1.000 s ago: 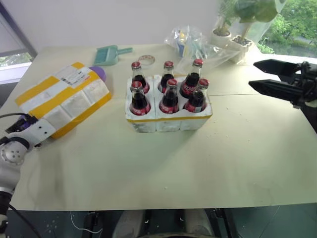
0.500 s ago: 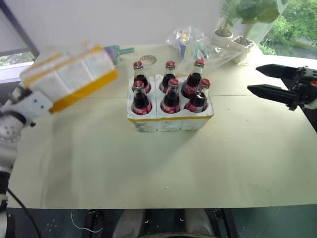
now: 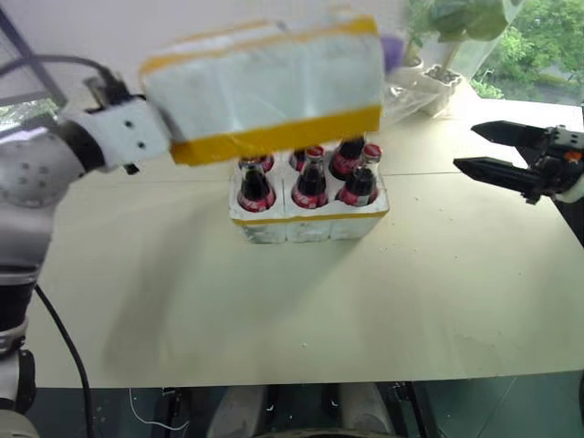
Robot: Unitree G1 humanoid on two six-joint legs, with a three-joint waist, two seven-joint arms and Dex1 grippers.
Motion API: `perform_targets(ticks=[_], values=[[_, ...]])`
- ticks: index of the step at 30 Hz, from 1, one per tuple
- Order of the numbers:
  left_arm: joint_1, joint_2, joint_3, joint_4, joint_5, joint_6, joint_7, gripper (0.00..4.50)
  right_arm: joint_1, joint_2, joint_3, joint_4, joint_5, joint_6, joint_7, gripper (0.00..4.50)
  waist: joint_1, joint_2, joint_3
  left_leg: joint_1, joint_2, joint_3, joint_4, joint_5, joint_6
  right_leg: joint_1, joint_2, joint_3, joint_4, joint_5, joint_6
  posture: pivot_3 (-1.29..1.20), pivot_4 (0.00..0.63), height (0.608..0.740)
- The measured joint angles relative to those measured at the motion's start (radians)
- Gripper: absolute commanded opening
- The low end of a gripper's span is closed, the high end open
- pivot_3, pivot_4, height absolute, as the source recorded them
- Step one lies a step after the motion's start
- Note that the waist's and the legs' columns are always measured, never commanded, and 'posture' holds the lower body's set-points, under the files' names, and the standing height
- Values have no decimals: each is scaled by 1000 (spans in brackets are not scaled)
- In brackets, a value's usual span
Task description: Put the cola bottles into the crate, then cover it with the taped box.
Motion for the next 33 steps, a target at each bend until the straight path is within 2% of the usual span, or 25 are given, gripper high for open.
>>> perform_targets(ticks=[7, 18, 21, 24, 25, 26, 30, 33], values=[[-96, -13, -124, -17, 227, -72, 34, 1127, 16, 18, -17, -3, 16, 9, -41, 4500, 5, 0, 0, 0, -1, 0, 2, 0, 1, 2, 1, 0, 0, 0, 0, 0, 150, 740], [-115, -47, -149, -1, 329, -143, 18, 1127, 59, 25, -62, -23, 43, 22, -84, 4500, 5, 0, 0, 0, 0, 0, 5, -1, 1, 3, 1, -1, 2, 0, 0, 0, 150, 740], [-106, -61, -155, -10, 333, -142, -5, 2074, 70, 27, -62, -25, 49, 22, -89, 4500, 4, 0, 0, 0, 0, 0, 7, -1, 2, 3, 1, -1, 2, 0, 0, 0, 150, 740], [-70, -61, -163, -12, 342, -143, -35, 3530, 70, 27, -62, -25, 50, 21, -94, 4500, 3, 0, 0, 0, 0, 0, 7, -1, 2, 3, 1, -1, 2, 0, 0, 0, 150, 740], [-67, -61, -165, -12, 349, -145, -44, 4155, 70, 27, -62, -25, 50, 21, -95, 4500, 3, -1, 0, 0, 0, 0, 7, -1, 2, 3, 1, -1, 2, 0, 0, 0, 150, 740], [-67, -60, -165, -12, 353, -147, -46, 4441, 70, 28, -62, -25, 50, 21, -97, 4500, 3, -1, 0, 0, 0, 0, 7, -1, 2, 3, 1, -1, 2, 0, 0, 0, 150, 740], [-63, -40, -163, -14, 374, -152, -58, 4441, 69, 45, -61, -24, 51, 21, -105, 4500, 3, -1, 0, 0, 0, 0, 7, -1, 3, 3, 1, -1, 2, 0, 0, 0, 150, 740], [2, -3, -147, -35, 374, -149, -93, 4441, 65, 45, -61, -23, 54, 21, -108, 4500, 2, 0, 0, 0, 0, 0, 7, -1, 3, 3, 1, -1, 2, 0, 0, 0, 150, 740]])
